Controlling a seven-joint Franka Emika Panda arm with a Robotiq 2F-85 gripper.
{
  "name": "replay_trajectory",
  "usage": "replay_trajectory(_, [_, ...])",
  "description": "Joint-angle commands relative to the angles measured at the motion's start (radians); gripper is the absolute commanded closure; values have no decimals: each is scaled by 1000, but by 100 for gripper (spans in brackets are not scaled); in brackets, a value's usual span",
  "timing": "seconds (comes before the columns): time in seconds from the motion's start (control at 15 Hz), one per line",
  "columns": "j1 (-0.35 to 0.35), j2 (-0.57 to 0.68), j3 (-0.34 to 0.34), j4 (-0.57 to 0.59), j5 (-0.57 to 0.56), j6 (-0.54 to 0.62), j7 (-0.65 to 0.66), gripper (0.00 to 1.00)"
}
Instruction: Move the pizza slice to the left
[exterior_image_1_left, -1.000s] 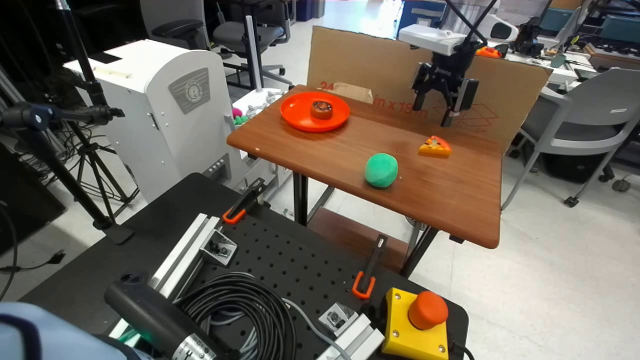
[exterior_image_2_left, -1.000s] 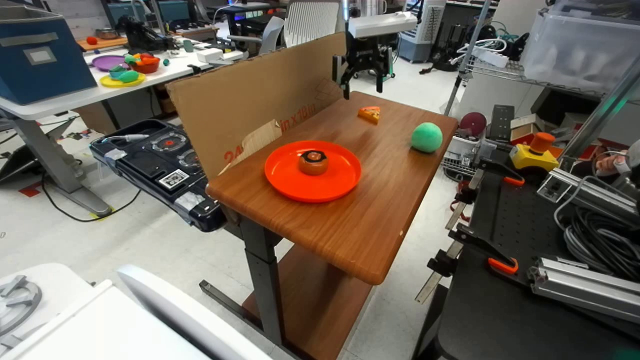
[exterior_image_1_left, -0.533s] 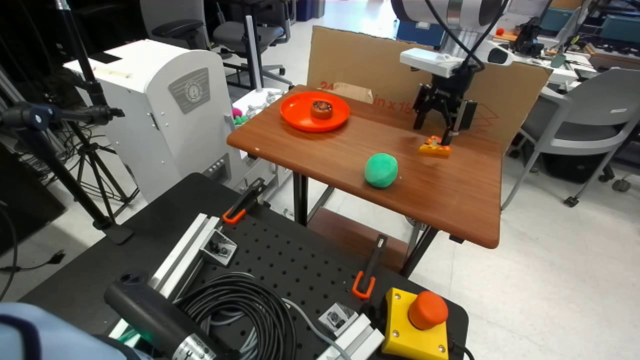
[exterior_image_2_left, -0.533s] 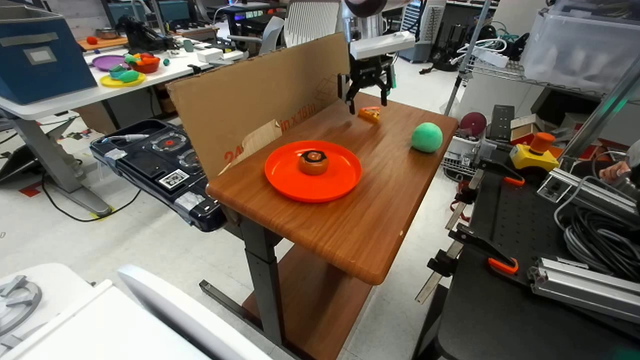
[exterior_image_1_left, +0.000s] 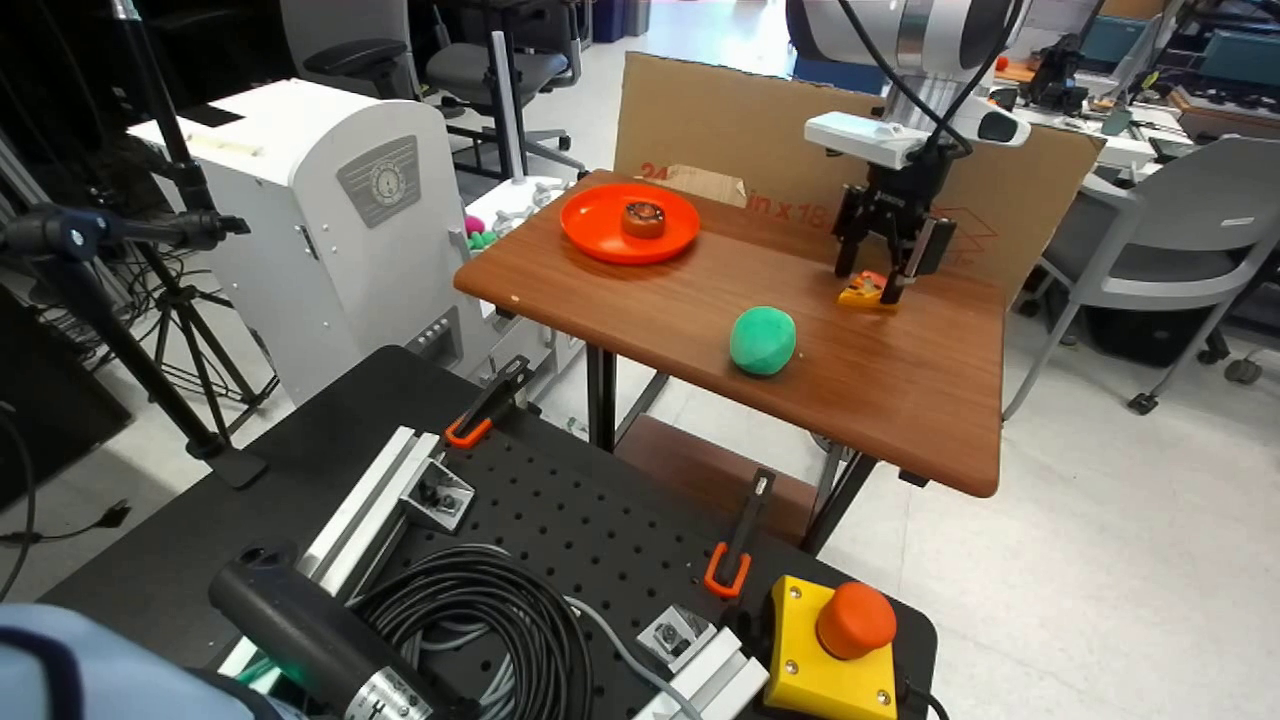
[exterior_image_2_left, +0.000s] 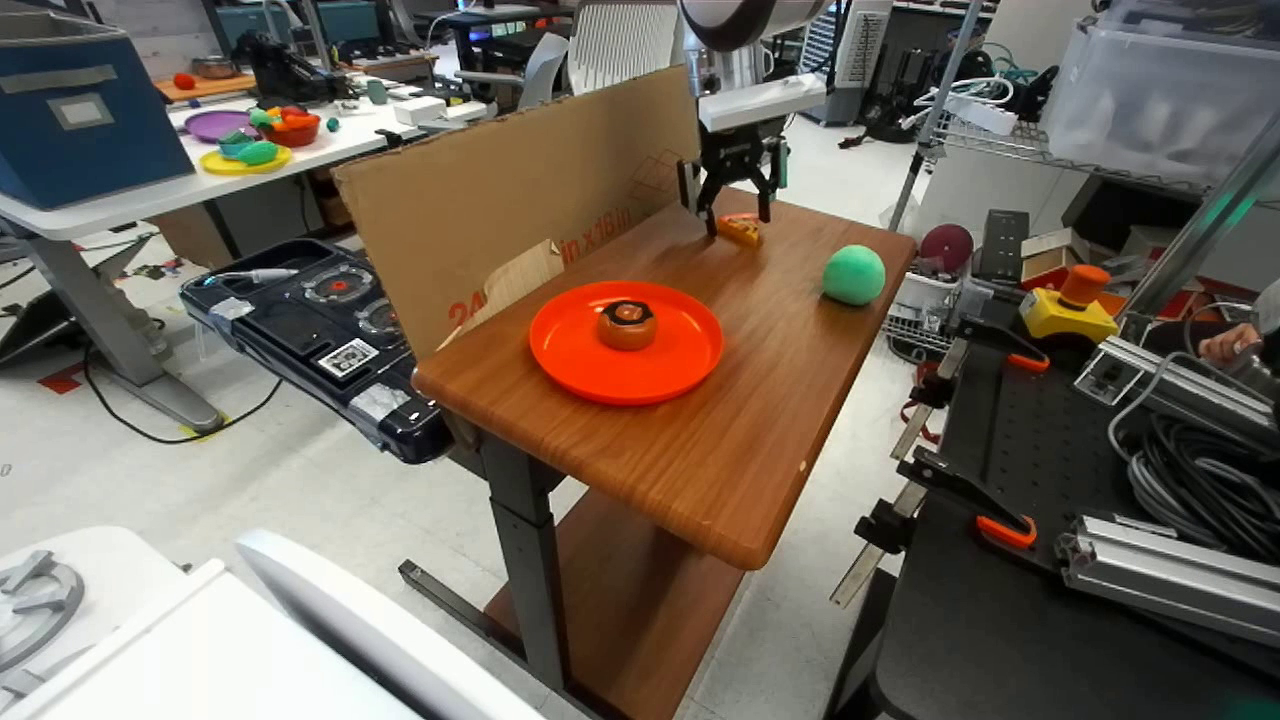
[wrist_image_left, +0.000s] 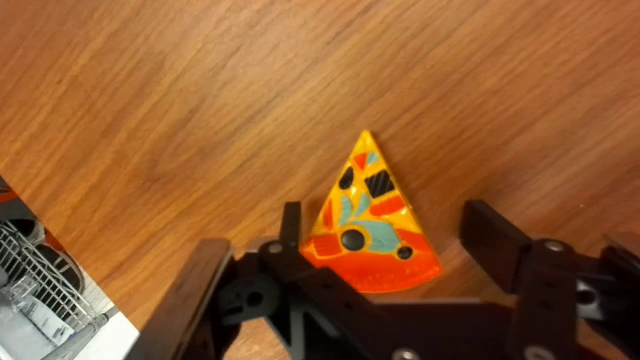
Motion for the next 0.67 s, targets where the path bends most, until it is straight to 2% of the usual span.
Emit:
replay_trajectory(0.0, [11, 31, -20, 51, -11, -25, 21, 49])
replay_trajectory(0.13, [13, 31, -24, 52, -15, -22, 27, 64])
replay_trajectory(0.4, [9, 6, -15, 33, -2, -35, 20, 67])
replay_trajectory(0.6, [37, -96, 9, -76, -7, 13, -30, 67])
